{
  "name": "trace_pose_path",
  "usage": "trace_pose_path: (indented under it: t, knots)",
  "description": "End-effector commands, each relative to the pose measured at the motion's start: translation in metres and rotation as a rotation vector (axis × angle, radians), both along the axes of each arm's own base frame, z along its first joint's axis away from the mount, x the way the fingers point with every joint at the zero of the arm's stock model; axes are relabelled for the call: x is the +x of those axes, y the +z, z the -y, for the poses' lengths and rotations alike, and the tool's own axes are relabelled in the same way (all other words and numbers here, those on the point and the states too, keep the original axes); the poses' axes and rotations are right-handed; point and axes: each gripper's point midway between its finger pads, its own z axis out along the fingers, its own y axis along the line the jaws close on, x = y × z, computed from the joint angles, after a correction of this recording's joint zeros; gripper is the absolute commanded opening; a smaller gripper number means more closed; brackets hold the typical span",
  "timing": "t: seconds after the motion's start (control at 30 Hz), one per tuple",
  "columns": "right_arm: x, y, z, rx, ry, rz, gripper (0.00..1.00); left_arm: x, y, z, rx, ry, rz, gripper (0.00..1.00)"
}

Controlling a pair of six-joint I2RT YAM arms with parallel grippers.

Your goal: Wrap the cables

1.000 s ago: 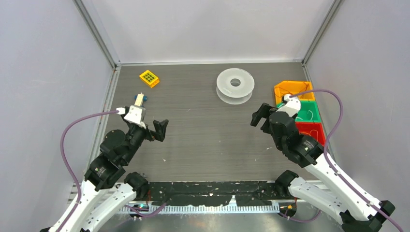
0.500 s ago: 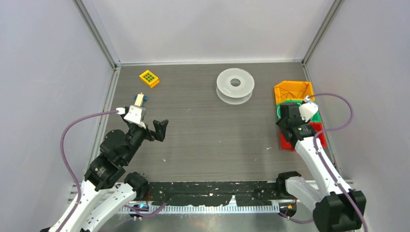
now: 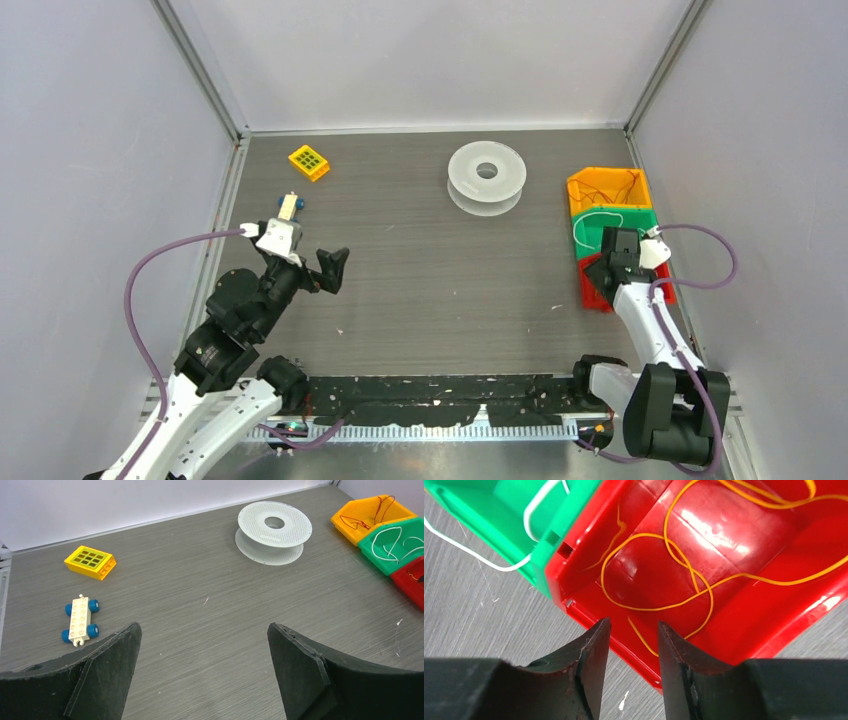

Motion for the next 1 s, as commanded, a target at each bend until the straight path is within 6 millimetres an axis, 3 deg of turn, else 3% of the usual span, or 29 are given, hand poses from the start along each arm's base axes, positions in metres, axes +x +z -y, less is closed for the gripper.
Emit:
trace_pose_path:
  t: [0.0, 0.27, 0.47, 0.8, 0.97]
  knots:
    - [0.014, -0.004, -0.007, 0.088, 0.015, 0.085, 0.45, -0.001, 0.011, 0.002, -0.038, -0.012, 0.028, 0.99]
    - [0.006, -0.019, -0.005, 0.138, -0.002, 0.066, 0.43, -0.001, 0.010, 0.003, -0.034, -0.015, 0.022, 0.99]
    - [0.003, -0.017, 0.000, 0.154, -0.023, 0.100, 0.36, 0.000, 0.009, 0.004, -0.034, -0.015, 0.021, 0.99]
    - [0.005, -0.023, -0.006, 0.250, -0.015, 0.115, 0.42, 0.000, 0.009, 0.005, -0.032, -0.018, 0.018, 0.99]
    - [0.007, -0.018, -0.006, 0.268, -0.016, 0.164, 0.34, 0.000, 0.009, 0.005, -0.032, -0.019, 0.019, 0.99]
